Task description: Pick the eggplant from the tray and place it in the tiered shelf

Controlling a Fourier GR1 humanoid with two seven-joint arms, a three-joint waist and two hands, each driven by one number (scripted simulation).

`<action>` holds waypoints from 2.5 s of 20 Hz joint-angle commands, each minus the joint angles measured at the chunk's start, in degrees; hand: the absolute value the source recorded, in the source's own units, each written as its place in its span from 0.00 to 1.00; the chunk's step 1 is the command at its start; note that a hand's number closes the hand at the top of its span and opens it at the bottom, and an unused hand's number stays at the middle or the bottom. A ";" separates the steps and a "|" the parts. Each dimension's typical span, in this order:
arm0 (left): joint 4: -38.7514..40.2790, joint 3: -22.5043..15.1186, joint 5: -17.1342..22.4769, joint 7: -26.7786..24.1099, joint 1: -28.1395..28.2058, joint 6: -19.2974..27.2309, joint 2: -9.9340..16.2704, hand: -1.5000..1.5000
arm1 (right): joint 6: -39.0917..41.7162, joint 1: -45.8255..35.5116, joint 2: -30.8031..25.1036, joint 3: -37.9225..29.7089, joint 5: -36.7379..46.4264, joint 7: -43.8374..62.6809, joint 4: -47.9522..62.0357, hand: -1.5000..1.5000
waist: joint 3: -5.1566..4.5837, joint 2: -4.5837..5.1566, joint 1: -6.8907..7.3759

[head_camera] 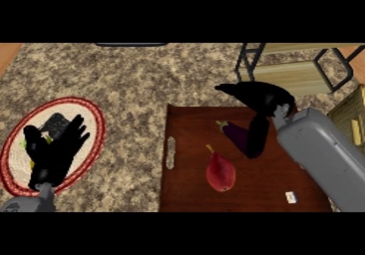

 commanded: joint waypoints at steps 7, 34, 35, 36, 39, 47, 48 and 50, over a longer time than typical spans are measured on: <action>4.79 1.50 -1.46 -1.86 1.79 -3.01 -2.31 0.50 | -1.91 5.52 2.36 0.56 10.46 2.06 -3.25 0.00 | -0.51 0.41 -0.04; 0.90 5.30 -6.45 2.99 0.68 -3.76 -6.44 0.50 | -14.69 10.46 9.37 -3.44 31.99 -17.43 13.27 0.00 | -0.47 0.41 0.16; -0.65 5.13 -7.01 3.52 2.26 -3.24 -6.11 0.50 | -16.14 12.55 10.03 -2.52 32.76 -17.71 13.28 0.00 | -0.47 0.39 0.20; -0.21 4.93 -7.16 1.73 3.24 -5.09 -6.15 0.50 | -15.11 9.59 12.19 -3.14 33.60 -15.89 15.02 0.00 | -0.48 0.41 0.33; 2.51 6.06 -7.62 2.17 -0.29 -4.30 -7.15 0.50 | -17.51 8.21 15.52 -3.35 35.35 -17.72 20.64 0.00 | -0.48 0.51 0.38; -1.33 6.52 -6.91 5.13 1.24 -4.78 -6.43 0.50 | -10.26 10.11 12.43 1.23 35.82 -27.53 20.14 1.00 | -0.46 0.40 0.33; 4.09 7.09 -7.73 1.37 -0.42 -5.65 -6.90 0.50 | -10.03 10.05 11.82 0.70 35.99 -28.02 20.04 1.00 | -0.50 0.49 0.00; -1.36 5.76 -8.49 3.76 2.03 -4.23 -7.43 0.50 | -12.26 10.47 13.55 0.67 36.49 -29.35 20.39 1.00 | -0.46 0.41 0.38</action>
